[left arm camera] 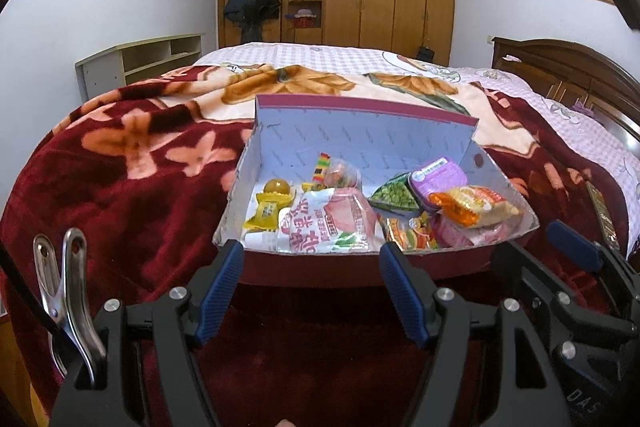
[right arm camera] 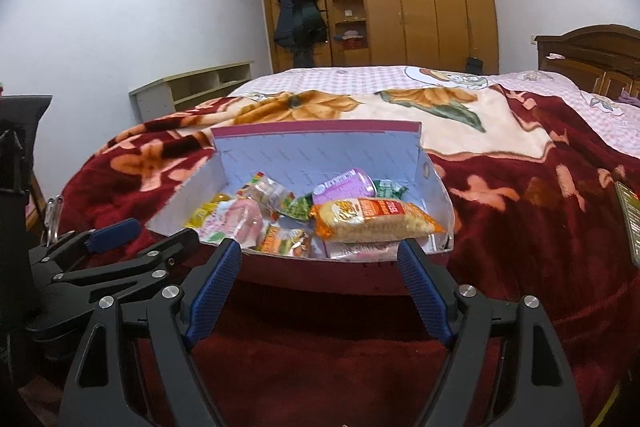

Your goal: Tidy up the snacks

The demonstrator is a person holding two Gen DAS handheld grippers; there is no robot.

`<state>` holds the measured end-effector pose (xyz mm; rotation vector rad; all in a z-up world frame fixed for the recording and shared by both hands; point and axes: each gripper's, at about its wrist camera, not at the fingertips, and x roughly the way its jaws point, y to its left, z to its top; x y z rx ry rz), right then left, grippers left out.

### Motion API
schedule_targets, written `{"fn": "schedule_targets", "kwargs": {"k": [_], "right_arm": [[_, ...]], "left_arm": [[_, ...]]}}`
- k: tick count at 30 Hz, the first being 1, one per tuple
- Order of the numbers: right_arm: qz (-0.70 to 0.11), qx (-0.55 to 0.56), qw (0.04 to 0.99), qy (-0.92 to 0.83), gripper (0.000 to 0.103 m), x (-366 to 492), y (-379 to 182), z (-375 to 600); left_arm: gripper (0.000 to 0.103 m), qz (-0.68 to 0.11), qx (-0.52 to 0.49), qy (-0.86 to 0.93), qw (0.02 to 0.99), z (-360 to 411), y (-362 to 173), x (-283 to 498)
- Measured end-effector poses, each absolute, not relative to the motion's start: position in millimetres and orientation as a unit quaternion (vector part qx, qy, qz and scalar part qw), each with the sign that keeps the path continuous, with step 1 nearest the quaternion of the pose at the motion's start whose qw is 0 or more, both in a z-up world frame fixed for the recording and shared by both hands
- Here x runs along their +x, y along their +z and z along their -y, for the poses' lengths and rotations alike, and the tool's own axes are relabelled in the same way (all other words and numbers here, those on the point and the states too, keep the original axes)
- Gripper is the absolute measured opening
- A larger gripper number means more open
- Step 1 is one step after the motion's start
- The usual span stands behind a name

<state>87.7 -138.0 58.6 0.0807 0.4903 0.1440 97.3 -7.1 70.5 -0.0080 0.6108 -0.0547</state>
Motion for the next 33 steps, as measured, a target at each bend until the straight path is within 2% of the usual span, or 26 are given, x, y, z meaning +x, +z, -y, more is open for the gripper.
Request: {"fn": "schedule_targets", "kwargs": {"k": [33], "right_arm": [[-0.250,0.042,0.966,0.057,0.082,90.5,38.7,139.5]], "left_arm": [[0.074,-0.310,0.000,-0.021,0.951,8.0,51.7,101.8]]}}
